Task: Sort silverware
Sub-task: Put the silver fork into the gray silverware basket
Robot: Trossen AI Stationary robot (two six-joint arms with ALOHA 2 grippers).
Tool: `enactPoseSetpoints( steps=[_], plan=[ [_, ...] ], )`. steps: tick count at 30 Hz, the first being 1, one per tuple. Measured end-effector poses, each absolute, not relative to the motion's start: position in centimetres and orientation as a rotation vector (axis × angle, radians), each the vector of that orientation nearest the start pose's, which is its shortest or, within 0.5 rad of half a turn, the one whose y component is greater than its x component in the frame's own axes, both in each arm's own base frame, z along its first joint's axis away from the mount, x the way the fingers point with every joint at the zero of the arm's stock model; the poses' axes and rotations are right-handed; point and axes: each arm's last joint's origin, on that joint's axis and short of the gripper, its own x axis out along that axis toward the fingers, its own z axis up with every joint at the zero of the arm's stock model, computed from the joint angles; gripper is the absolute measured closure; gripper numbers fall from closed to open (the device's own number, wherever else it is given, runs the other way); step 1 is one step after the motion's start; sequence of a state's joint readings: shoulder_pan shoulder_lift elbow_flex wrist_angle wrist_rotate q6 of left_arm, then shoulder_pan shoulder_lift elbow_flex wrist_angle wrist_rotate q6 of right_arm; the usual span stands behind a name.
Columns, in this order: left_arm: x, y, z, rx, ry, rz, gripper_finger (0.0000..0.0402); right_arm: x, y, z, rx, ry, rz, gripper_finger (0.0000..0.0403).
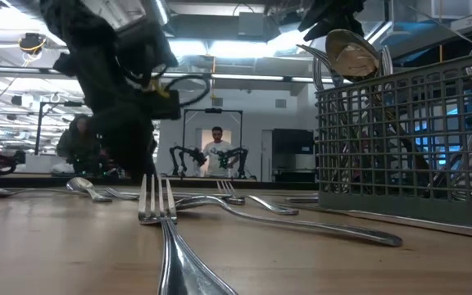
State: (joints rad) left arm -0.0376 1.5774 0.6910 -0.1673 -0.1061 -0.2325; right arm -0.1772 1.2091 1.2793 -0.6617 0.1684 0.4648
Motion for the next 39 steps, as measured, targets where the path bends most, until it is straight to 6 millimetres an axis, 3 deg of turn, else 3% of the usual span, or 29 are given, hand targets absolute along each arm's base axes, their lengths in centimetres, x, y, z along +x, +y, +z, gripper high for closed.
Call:
enactPoseSetpoints(
  steps=[11,19,24,32,39],
  plan=[
    [27.3,-0.5,12.3,-0.07,1.062,0.227,0.0313,24.2,-4.8,37.4,0.446,0.506,-0.467,0.0284],
    [27.2,-0.4,12.2,-0.049,1.067,0.234,0.0389,24.2,-4.8,37.4,0.446,0.506,-0.467,0.0284],
    [27.2,-0.5,12.6,-0.083,1.056,0.226,0.0388,24.2,-4.8,37.4,0.453,0.51,-0.447,0.0284],
    [27.6,-0.3,16.7,-0.227,0.953,0.099,0.0395,24.2,-4.7,37.4,0.462,0.515,-0.42,0.0284],
    [27.9,0.4,22.0,-0.575,0.847,-0.147,0.0396,24.2,-4.7,37.4,0.462,0.517,-0.42,0.0284]
  ],
)
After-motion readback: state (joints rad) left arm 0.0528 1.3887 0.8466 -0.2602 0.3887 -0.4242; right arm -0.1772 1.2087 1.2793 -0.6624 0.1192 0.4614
